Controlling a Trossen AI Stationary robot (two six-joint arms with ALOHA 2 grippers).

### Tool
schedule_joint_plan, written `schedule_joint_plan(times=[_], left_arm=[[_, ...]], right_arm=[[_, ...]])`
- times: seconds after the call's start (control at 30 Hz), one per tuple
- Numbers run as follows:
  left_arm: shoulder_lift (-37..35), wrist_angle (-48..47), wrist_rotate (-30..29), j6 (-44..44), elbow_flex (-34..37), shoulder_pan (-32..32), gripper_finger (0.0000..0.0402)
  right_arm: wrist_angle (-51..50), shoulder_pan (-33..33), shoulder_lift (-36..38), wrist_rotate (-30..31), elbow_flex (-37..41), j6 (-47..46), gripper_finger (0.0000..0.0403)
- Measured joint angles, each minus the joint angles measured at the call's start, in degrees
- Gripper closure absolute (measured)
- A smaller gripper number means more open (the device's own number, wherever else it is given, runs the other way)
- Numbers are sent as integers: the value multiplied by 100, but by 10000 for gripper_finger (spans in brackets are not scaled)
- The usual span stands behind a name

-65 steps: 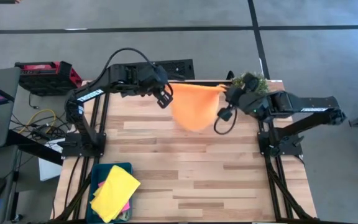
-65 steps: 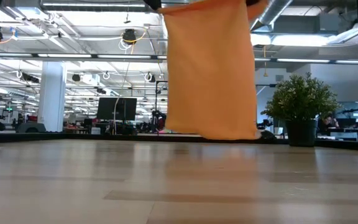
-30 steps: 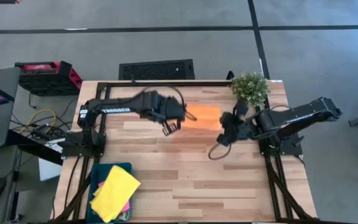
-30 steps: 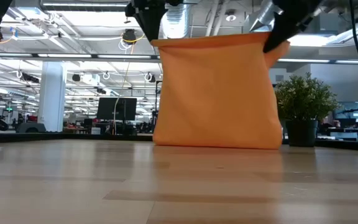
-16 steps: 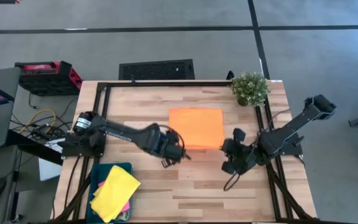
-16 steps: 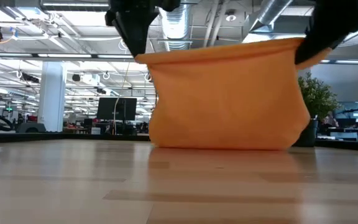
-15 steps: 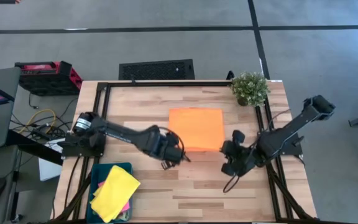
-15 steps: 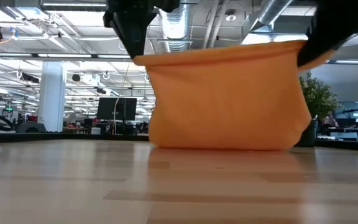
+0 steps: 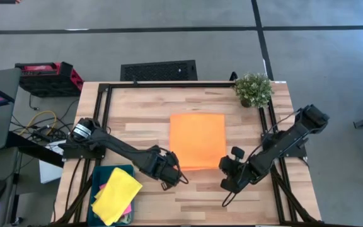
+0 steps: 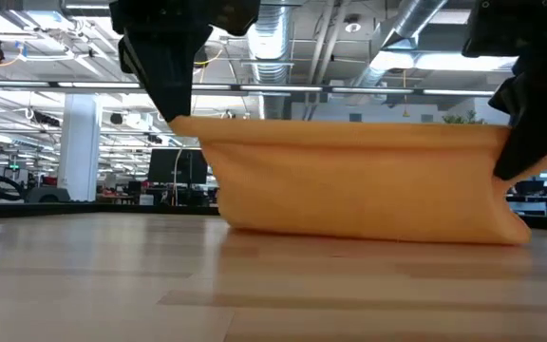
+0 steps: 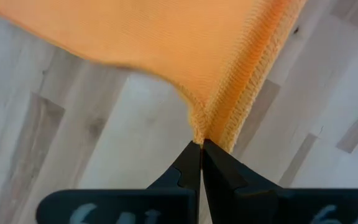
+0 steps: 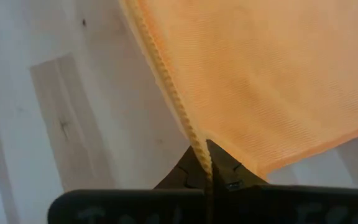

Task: Fold microfiber towels
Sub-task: Fold the orange microfiber towel

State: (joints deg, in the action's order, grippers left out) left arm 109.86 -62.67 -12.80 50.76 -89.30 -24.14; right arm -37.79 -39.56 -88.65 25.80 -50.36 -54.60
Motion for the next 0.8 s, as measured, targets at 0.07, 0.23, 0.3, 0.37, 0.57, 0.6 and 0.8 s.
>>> schedule_joint_plan(times=[0.07,0.23,0.3,0.37,0.57,0.6,0.8], left_arm=[[-13,12,-58,-2,28,-4,401],[-9,-53,-522,-44,48,70,401],[-9,-92,-704,-28,48,166,401],[-9,-186,-966,-5,48,280,401],[-9,-173,-1810,-46,63,697,401],[-12,-129,-1887,-50,107,774,401],[-11,59,-2361,-119,634,1338,401]], right_arm=[[-13,-6,-13,12,-14,-5,394],[-180,222,113,287,-25,60,394],[-368,390,146,474,-25,73,395],[-495,602,145,640,-25,84,396],[-775,1389,58,925,-23,252,395],[-829,1515,33,1044,-23,253,395],[-877,2215,22,1462,-21,610,395]])
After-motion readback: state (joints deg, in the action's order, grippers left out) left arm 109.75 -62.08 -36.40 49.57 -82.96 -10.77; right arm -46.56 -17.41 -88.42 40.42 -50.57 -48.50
